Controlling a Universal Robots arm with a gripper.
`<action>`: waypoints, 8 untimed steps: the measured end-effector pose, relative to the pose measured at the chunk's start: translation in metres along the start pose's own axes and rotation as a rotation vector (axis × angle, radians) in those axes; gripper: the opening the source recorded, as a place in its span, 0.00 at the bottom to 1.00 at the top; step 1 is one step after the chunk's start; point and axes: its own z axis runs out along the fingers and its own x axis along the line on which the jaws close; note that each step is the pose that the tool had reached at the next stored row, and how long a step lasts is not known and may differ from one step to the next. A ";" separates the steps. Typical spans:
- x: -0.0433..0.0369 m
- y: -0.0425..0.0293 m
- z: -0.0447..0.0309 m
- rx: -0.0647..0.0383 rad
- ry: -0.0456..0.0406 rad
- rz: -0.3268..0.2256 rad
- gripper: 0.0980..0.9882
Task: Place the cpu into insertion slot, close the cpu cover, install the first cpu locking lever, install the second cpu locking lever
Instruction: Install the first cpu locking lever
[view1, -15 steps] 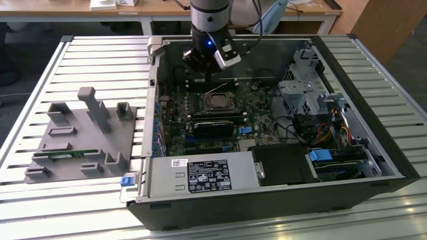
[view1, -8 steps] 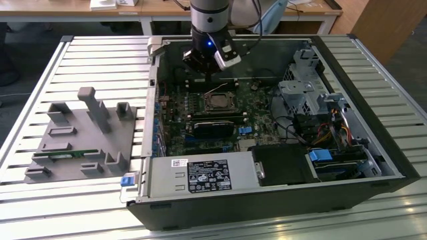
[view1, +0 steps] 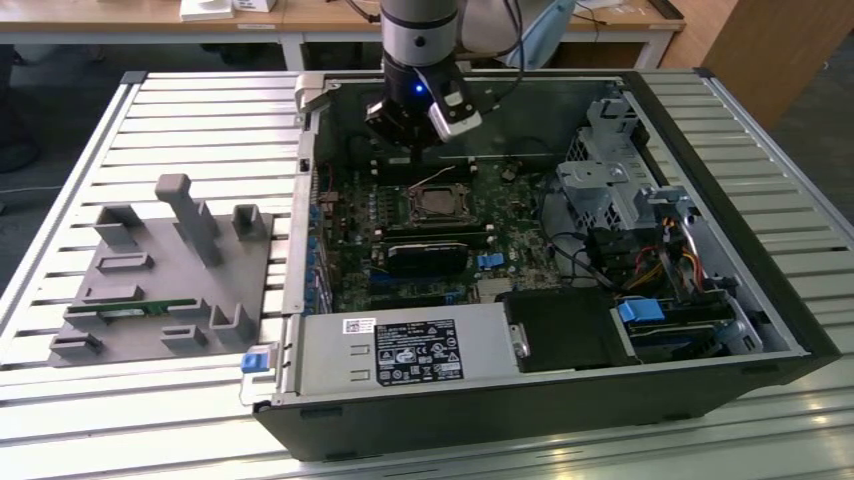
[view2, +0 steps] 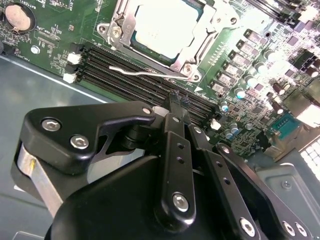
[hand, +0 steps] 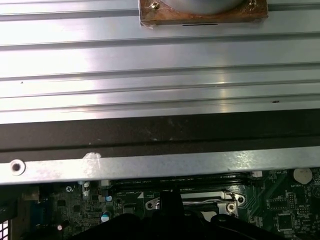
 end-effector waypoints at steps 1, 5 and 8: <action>0.0000 0.0000 0.0002 0.000 0.0000 0.000 0.01; -0.0005 -0.0001 0.0011 0.000 0.0000 0.000 0.01; -0.0023 0.0000 0.0016 0.000 0.0000 0.000 0.01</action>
